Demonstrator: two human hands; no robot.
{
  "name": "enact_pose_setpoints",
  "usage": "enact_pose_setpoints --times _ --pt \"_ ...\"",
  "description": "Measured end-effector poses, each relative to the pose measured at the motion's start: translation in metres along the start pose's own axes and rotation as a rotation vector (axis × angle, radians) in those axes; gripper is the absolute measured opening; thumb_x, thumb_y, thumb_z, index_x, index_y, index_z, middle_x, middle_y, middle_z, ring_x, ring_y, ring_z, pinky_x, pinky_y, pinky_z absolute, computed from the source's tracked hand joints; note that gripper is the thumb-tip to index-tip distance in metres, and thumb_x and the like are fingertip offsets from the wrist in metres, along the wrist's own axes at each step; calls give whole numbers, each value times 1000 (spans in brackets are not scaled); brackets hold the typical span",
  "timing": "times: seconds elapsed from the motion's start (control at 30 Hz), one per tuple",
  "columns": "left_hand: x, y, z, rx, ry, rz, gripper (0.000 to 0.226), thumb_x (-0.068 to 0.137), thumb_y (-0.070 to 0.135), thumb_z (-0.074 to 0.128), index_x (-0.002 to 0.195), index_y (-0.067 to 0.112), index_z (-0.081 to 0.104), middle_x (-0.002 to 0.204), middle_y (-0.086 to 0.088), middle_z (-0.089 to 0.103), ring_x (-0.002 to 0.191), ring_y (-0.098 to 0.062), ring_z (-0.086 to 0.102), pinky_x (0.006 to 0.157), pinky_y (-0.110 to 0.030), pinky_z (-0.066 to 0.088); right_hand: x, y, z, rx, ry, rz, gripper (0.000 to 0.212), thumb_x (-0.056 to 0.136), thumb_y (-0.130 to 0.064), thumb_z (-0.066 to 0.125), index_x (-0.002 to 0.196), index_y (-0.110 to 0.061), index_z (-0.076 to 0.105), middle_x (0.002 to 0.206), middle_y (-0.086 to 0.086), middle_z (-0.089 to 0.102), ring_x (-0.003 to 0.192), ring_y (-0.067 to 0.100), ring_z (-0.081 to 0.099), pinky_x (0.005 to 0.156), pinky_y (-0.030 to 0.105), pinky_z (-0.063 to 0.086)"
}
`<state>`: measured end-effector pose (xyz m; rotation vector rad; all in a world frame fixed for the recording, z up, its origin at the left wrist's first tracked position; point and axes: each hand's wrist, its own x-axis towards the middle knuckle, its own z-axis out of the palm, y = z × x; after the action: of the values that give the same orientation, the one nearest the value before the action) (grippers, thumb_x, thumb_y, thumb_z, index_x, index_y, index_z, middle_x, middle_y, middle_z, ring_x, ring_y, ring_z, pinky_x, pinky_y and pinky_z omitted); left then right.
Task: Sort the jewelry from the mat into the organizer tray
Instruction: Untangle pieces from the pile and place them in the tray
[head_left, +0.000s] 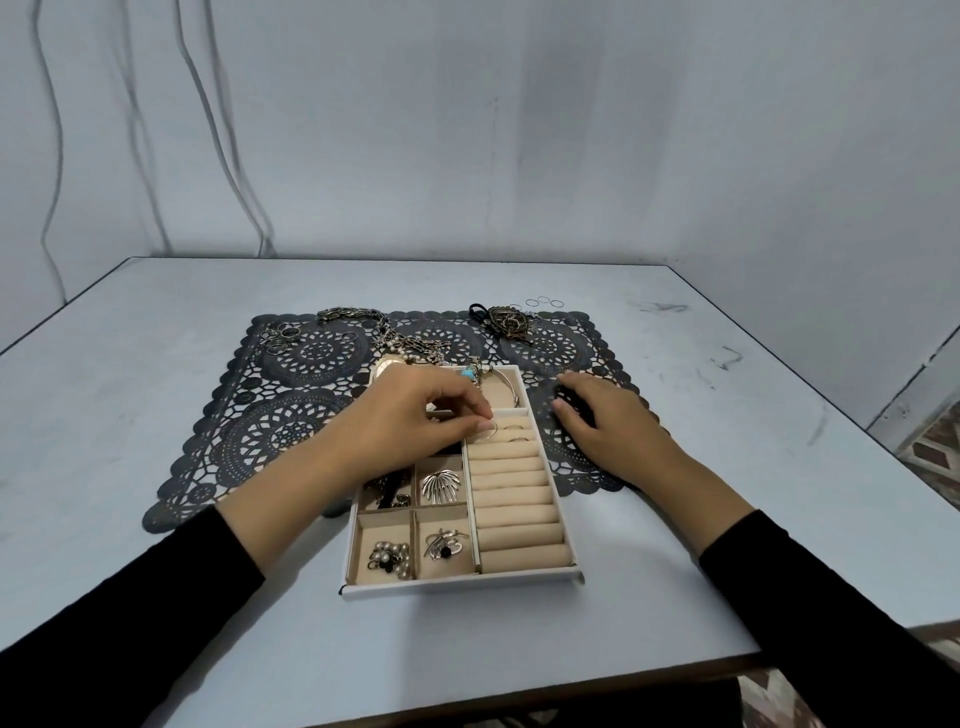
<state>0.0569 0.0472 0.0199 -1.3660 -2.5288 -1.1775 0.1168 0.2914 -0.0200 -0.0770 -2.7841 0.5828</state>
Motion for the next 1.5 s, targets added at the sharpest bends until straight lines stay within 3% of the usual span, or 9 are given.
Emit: enact_pose_setpoints --times 0.23,0.47,0.73,1.0,1.5 --pt "0 0 -1 62 -50 67 11 81 25 79 90 20 78 87 13 74 84 0 68 79 -27 56 0 0 0 2 -1 13 41 98 -33 49 135 -16 51 137 -1 53 126 15 48 92 14 28" --pt "2 -2 -2 125 -114 126 10 84 22 76 93 20 79 87 13 73 82 0 67 77 -23 55 -2 -3 -3 13 -6 12 38 98 -30 49 133 -16 52 135 -1 54 124 14 48 87 11 25" --pt "6 -4 -4 87 -123 33 13 87 26 73 99 24 78 95 15 73 92 4 64 82 -12 47 -3 -6 -4 32 -3 14 35 98 -29 49 131 -16 53 132 1 56 121 15 49 83 10 25" --pt "7 -3 -3 85 -124 25 12 82 28 77 94 24 79 91 14 73 88 2 66 83 -23 52 -2 -4 -4 32 -9 15 36 98 -30 49 131 -16 53 132 -1 56 121 14 49 86 11 26" --pt "7 1 -1 32 -116 -116 10 78 29 81 88 28 79 87 17 73 87 5 66 83 -16 51 -1 -1 -2 35 0 12 37 97 -31 50 130 -16 54 131 -1 57 121 13 50 85 10 26"
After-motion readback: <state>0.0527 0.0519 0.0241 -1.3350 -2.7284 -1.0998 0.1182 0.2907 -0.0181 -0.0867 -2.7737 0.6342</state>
